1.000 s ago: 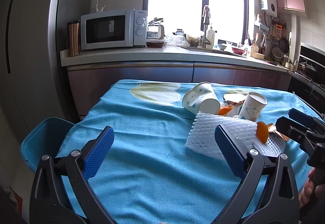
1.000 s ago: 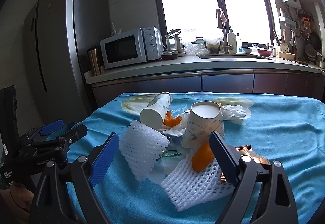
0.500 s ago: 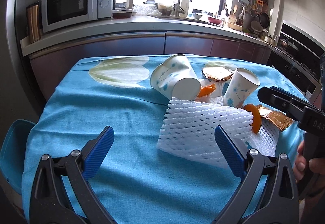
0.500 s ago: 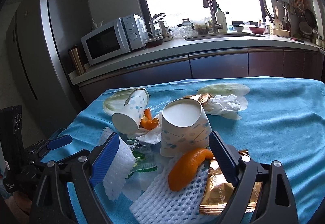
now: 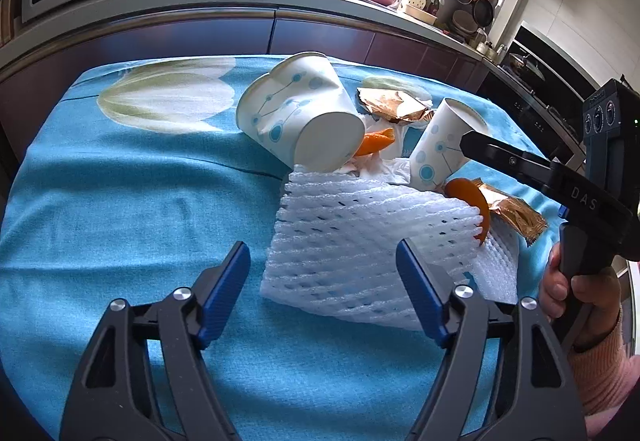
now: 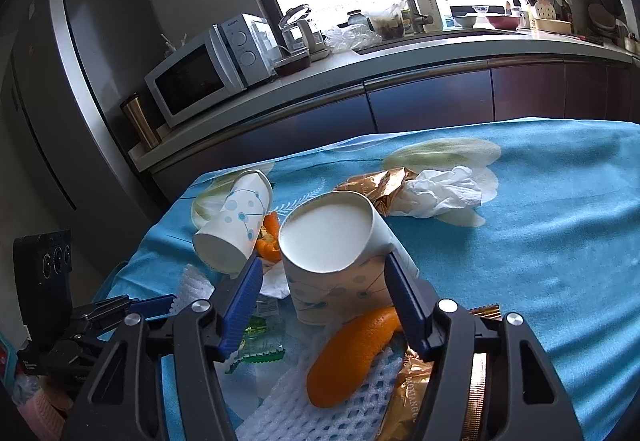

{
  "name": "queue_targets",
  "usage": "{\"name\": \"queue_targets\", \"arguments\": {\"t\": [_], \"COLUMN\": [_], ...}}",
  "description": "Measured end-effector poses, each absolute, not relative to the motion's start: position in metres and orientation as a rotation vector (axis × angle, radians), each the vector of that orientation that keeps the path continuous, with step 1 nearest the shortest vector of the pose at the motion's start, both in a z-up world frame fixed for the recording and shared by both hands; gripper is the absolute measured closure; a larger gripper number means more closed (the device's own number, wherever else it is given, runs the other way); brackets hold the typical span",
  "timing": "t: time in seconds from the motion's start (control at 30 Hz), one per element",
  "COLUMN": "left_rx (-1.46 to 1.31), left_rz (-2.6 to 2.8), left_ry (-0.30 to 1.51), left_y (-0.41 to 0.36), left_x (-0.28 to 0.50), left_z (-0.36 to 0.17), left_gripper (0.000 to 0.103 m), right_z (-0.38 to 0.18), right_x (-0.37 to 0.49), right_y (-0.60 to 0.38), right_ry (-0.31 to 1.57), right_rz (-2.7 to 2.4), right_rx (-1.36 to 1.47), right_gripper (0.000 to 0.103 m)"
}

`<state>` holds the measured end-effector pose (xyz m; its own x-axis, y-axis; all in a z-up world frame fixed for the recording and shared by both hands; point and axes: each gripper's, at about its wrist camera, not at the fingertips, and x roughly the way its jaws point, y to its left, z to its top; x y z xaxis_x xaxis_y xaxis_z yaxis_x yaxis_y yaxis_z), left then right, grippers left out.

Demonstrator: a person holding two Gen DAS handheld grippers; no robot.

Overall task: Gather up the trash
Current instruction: 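Close left tool on white foam net while right tool grasps blue-dotted paper cup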

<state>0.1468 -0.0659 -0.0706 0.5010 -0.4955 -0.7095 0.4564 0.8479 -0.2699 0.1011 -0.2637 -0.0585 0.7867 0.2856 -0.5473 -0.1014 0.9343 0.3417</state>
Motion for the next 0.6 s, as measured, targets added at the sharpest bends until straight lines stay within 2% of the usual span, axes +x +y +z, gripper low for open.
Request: {"name": "queue_targets", "arguments": {"t": [0.07,0.1,0.17,0.2,0.27,0.37,0.6], "left_rx": [-0.060,-0.063,-0.067,-0.072,-0.073,-0.079,-0.103], "left_rz": [-0.595,-0.604,-0.622,-0.627,-0.631,-0.634,-0.629], "left_ry": [0.874,0.872,0.871,0.871,0.871,0.861,0.817], "left_y": [-0.066,-0.067,-0.067,-0.066,-0.067,-0.065,-0.051], "left_x": [0.148,0.148,0.146,0.139,0.137,0.130,0.108], "left_z": [-0.070,-0.070,-0.070,-0.067,-0.067,-0.063,-0.049], "left_gripper": [0.043,0.045,0.056,0.059,0.074,0.086,0.093], "right_z": [-0.059,-0.059,-0.058,-0.058,-0.057,-0.056,-0.047], "right_x": [0.100,0.100,0.101,0.101,0.101,0.099,0.093], "right_y": [-0.266,-0.267,-0.267,-0.267,-0.267,-0.269,-0.271], "right_ry": [0.632,0.632,0.632,0.630,0.625,0.614,0.575], "right_rz": [0.209,0.212,0.221,0.221,0.221,0.226,0.229], "right_rx": [0.306,0.309,0.307,0.302,0.301,0.308,0.301], "right_gripper": [0.063,0.065,0.069,0.069,0.070,0.070,0.071]}}
